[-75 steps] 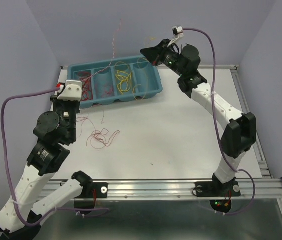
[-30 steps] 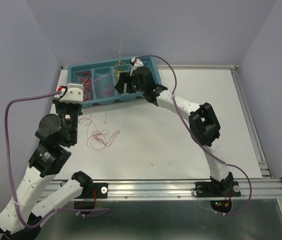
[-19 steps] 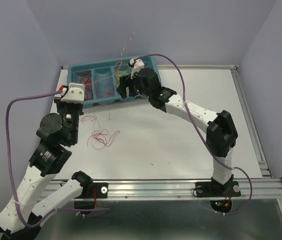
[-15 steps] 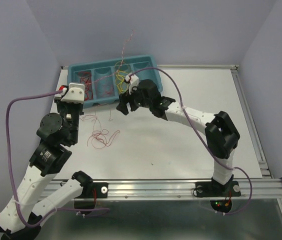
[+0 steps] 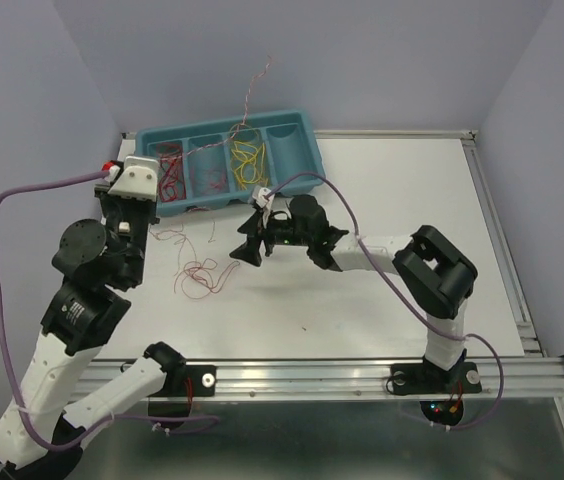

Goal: Untangle the cables

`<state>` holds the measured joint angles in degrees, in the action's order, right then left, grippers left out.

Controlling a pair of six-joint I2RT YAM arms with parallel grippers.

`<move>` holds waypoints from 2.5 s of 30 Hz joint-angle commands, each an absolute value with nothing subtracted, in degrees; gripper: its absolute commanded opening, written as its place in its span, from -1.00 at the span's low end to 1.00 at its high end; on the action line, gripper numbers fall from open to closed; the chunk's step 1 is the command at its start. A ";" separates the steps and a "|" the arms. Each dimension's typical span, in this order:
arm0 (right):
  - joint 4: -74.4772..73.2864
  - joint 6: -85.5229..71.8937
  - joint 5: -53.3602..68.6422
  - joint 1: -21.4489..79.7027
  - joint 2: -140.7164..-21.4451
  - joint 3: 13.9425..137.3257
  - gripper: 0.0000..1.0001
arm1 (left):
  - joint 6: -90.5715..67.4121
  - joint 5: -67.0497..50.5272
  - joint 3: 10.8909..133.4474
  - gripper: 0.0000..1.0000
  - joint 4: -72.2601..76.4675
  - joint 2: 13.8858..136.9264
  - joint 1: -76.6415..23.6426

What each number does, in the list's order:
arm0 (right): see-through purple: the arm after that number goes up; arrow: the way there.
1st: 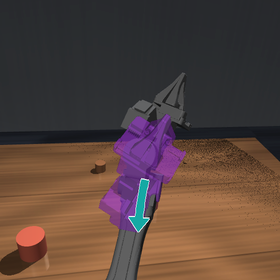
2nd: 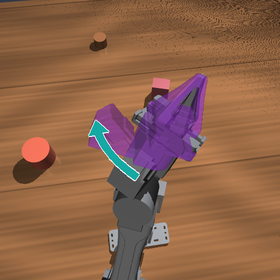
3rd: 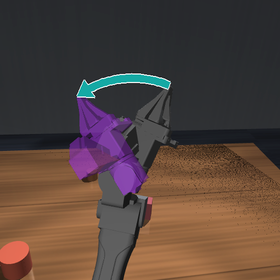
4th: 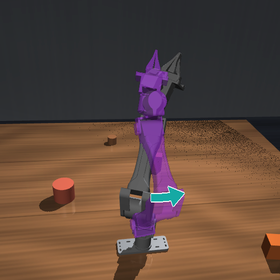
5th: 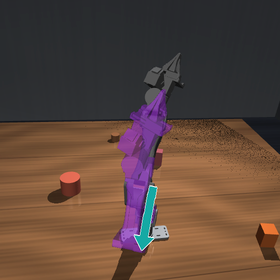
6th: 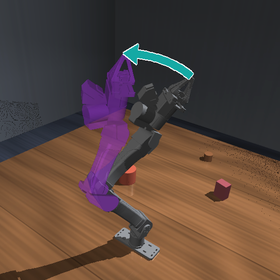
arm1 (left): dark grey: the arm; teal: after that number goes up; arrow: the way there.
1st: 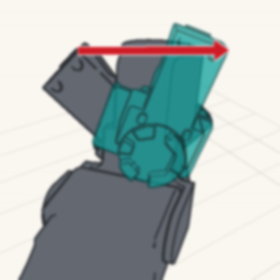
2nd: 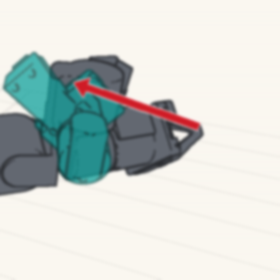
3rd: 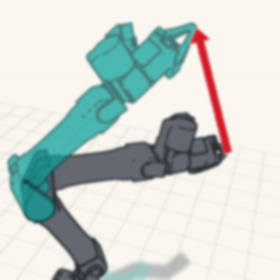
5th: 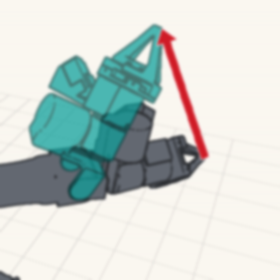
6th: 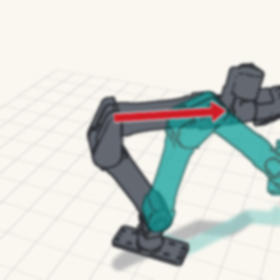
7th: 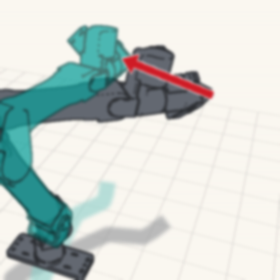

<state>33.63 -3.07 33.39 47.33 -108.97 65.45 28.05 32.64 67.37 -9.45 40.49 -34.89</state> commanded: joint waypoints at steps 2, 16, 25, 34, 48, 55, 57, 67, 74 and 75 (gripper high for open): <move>55.17 -5.35 31.47 47.72 -115.04 65.57 0.50 | 26.28 25.06 75.84 -1.00 -12.65 40.17 -34.89; 88.32 -23.20 42.71 48.69 -124.09 67.67 0.80 | 24.79 17.49 87.98 -1.00 -17.14 44.73 -34.89; 90.62 -25.40 39.91 51.41 -130.60 75.49 0.81 | 23.64 15.47 91.58 -1.00 -16.52 47.28 -34.98; 92.54 -25.84 31.04 51.86 -134.29 80.68 0.69 | 22.68 14.15 92.55 -1.00 -16.79 47.37 -34.98; 96.50 -27.85 15.05 49.31 -122.89 55.40 -0.99 | 35.86 38.29 89.38 -1.00 -0.29 46.23 -34.98; 104.15 -32.27 6.96 41.57 -111.30 30.54 -0.99 | 48.15 49.13 84.38 -1.00 13.88 43.33 -34.89; 104.06 -31.38 3.61 41.57 -107.43 26.82 -0.99 | 49.13 50.01 82.80 -1.00 16.07 43.33 -34.98; 78.44 -24.79 6.03 41.57 -91.15 28.73 -0.99 | 49.94 51.51 74.71 -1.00 19.98 44.39 -34.98; 62.51 -22.42 11.51 41.92 -88.07 42.96 -0.99 | 44.31 48.70 66.28 -1.00 16.97 42.28 -34.98; 60.23 -21.98 11.86 41.92 -87.98 45.85 -0.99 | 43.60 48.26 65.49 -1.00 16.35 41.84 -34.98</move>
<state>67.92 -25.28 8.67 41.36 -90.41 36.97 47.79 50.04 68.12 16.10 43.62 -34.89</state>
